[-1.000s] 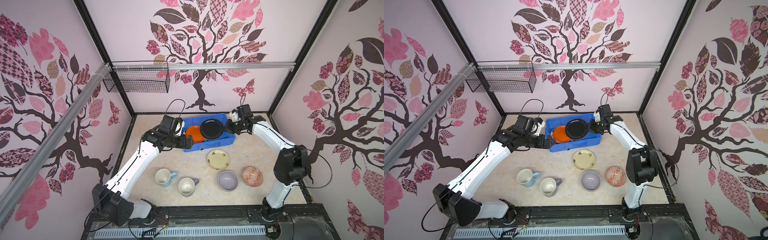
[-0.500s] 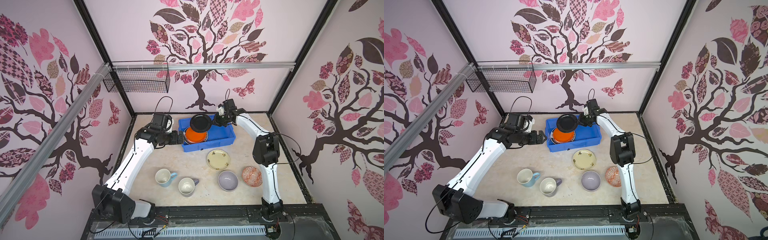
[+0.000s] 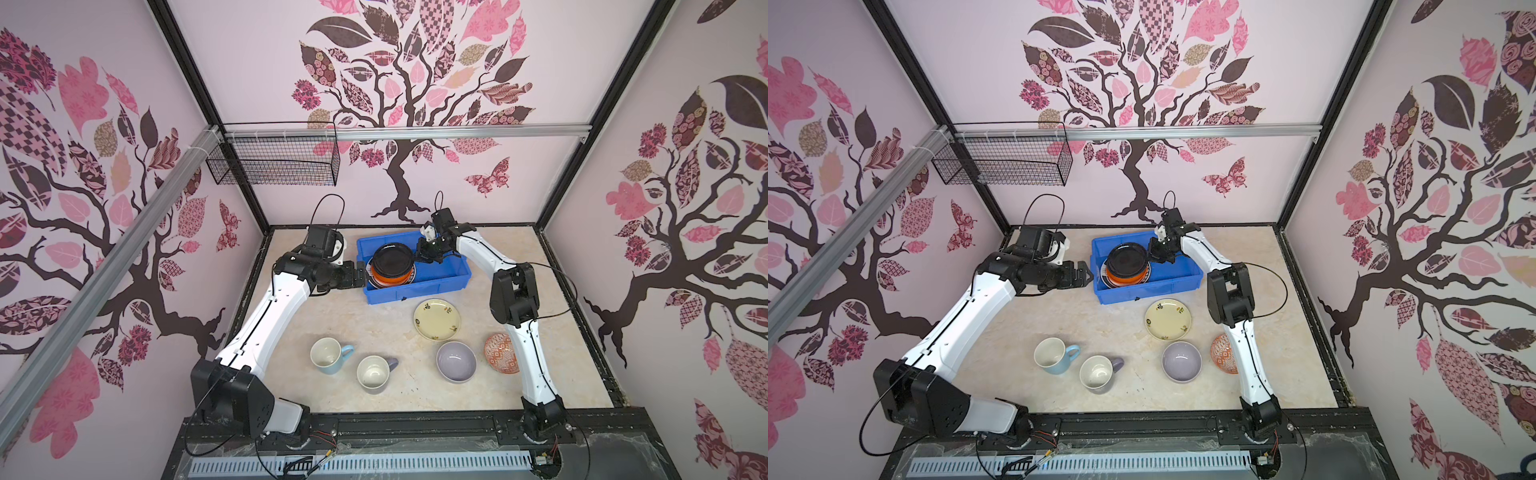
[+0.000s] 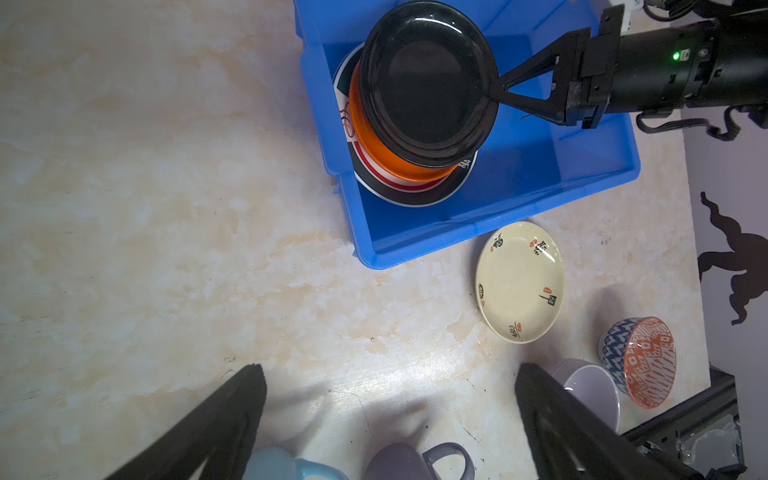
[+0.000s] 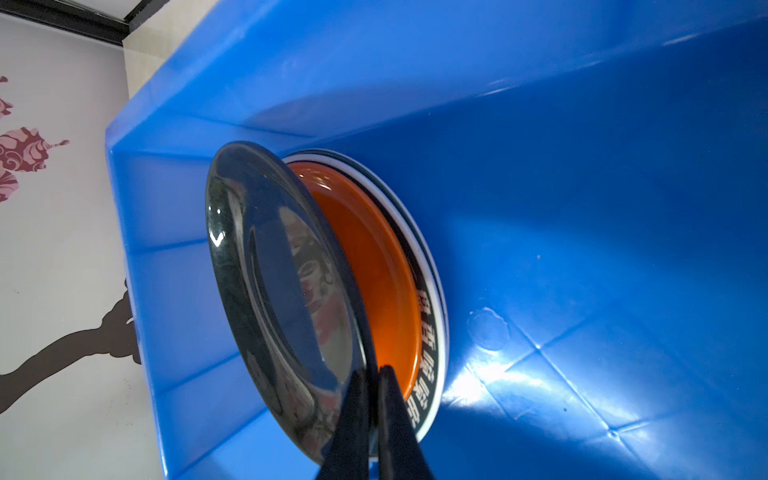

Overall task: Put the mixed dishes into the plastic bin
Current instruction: 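Lower the dark plate onto the orange plate and open the right gripper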

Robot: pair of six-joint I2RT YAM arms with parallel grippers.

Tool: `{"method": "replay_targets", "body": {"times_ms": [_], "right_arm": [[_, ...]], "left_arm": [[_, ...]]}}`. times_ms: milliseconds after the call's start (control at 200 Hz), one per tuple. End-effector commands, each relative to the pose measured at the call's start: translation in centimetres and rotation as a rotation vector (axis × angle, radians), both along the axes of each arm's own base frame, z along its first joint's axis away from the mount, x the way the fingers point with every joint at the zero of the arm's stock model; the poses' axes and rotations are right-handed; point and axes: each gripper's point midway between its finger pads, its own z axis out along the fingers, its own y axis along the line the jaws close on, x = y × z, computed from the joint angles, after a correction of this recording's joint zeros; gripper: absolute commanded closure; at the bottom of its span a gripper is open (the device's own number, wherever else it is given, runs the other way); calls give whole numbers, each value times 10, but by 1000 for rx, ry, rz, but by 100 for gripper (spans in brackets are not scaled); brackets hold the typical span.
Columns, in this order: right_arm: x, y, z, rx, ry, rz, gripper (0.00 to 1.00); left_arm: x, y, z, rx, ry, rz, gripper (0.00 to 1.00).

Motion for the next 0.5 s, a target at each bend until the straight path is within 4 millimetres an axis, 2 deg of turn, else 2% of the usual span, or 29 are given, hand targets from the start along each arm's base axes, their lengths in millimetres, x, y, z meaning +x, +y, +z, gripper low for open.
{"method": "replay_targets", "body": {"times_ms": [0,320,475,495], "right_arm": [[-4,3,-30,-8,55,25,100],[-13,8,-42,-28,86,49,100],[-15,15,-42,-34,88,68,100],[-15,16,-42,-37,88,72,97]], "left_arm": [[3,0,-1,-5,6,2,2],[3,-3,-7,-17,25,-7,2],[3,-3,-7,-18,25,-8,2],[3,-3,-7,-19,24,-9,2]]}}
